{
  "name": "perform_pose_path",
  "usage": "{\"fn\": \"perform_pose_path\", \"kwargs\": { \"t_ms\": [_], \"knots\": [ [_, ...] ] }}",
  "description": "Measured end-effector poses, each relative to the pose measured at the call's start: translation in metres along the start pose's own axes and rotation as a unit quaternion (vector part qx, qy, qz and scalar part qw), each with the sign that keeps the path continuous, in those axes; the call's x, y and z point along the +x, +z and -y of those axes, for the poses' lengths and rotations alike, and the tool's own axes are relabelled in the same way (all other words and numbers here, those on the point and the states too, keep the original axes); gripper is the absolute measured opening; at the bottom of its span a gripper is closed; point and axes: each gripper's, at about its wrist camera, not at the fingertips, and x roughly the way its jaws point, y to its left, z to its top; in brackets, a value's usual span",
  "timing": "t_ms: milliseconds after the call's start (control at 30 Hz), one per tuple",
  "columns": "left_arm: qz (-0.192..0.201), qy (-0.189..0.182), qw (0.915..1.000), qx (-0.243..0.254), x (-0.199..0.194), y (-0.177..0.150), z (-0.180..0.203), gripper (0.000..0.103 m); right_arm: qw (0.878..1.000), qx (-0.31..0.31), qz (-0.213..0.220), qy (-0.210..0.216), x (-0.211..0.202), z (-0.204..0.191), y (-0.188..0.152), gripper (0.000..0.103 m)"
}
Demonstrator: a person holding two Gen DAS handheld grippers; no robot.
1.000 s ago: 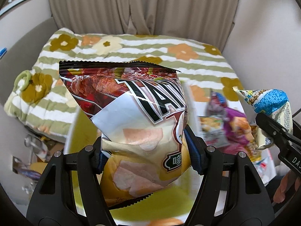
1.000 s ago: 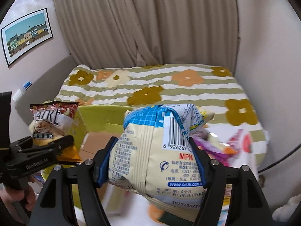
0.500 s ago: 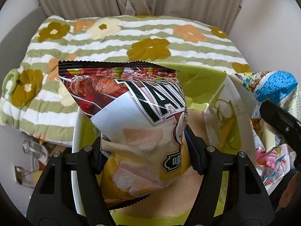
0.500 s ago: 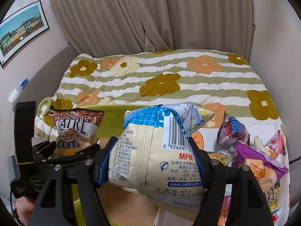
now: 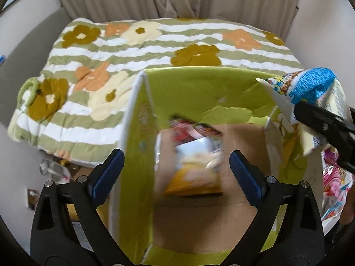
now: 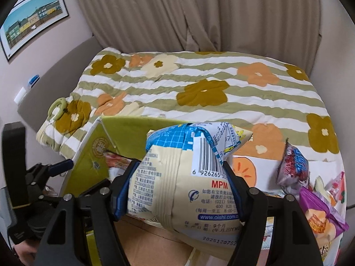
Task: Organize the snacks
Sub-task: 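Open the left gripper to drop its bag while the right releases its bag into the box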
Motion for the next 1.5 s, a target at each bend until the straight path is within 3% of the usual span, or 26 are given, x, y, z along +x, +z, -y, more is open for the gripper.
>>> {"fn": "perform_pose_path", "kwargs": {
  "t_ms": [267,367,600,833,1333,1500],
  "knots": [
    [0.001,0.014,0.9998,-0.017,-0.001,-0.003,-0.017,0.095,0.999,-0.019,-0.027,0.019,0.029,-0.007,0.002,0.072],
    [-0.001,0.015,0.9998,-0.015,-0.001,-0.006,-0.017,0.095,0.999,-0.031,-0.04,0.016,0.037,-0.01,0.0,0.103],
    [-0.005,0.013,0.9998,-0.015,-0.003,-0.015,-0.015,0.095,0.999,-0.032,-0.035,0.021,0.031,-0.009,-0.014,0.103],
    [0.017,0.011,0.9997,-0.012,-0.03,-0.018,-0.011,0.095,0.999,-0.038,-0.021,0.017,0.009,-0.012,-0.019,0.103],
    [0.079,0.018,0.9967,0.005,-0.116,-0.036,-0.005,0.095,0.997,-0.058,0.048,-0.015,-0.082,-0.032,-0.029,0.103],
    [0.103,0.004,0.9945,0.017,-0.139,-0.045,0.002,0.095,0.997,-0.037,0.066,-0.014,-0.112,-0.029,-0.04,0.103]
  ]
}}
